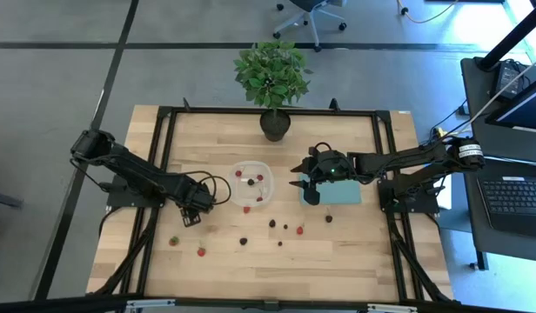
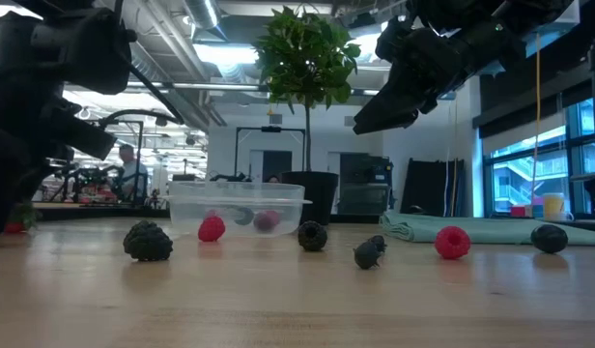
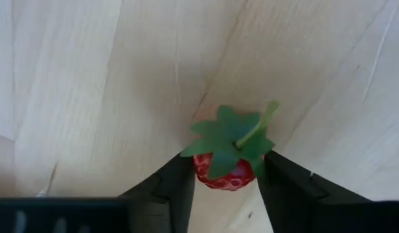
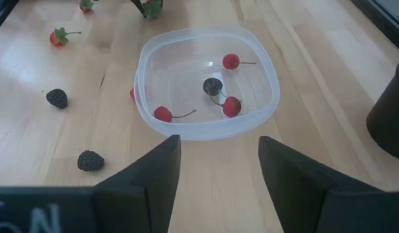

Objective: Pick and placing Produce into tupperware
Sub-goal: Put the top strawberry into the container

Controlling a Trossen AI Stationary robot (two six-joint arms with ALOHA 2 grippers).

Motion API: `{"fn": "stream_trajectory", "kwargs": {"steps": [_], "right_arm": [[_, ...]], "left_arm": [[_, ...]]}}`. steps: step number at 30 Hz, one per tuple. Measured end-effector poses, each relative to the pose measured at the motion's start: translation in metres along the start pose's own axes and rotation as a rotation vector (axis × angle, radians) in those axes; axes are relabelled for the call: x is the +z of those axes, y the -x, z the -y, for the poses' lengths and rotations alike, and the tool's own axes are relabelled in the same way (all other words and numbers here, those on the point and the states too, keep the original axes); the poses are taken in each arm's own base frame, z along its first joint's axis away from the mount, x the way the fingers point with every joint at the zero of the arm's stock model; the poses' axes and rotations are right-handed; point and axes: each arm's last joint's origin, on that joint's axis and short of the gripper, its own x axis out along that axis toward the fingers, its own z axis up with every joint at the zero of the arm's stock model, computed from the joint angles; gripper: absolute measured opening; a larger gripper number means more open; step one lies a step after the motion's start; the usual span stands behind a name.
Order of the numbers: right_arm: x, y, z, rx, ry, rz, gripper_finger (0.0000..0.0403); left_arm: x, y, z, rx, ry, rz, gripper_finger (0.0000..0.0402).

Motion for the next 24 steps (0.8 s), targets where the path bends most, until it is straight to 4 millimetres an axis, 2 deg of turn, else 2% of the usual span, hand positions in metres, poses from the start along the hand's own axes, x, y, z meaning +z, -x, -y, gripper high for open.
{"fn": "stream_trajectory", "kwargs": {"steps": [6, 19, 24], "right_arm": [[0.0, 0.0, 0.0, 0.0, 0.0, 0.0, 0.0209], [0.0, 0.0, 0.0, 0.0, 0.0, 0.0, 0.0209], [0.0, 0.0, 0.0, 0.0, -0.001, 0.001, 0.0209]], "left_arm": [[0.0, 0.0, 0.0, 0.004, 0.0, -0.002, 0.0119], [0.0, 0.001, 0.0, 0.012, -0.001, 0.0, 0.0118], [0.01, 0.013, 0.005, 0.015, -0.066, 0.07, 0.0121]]}}
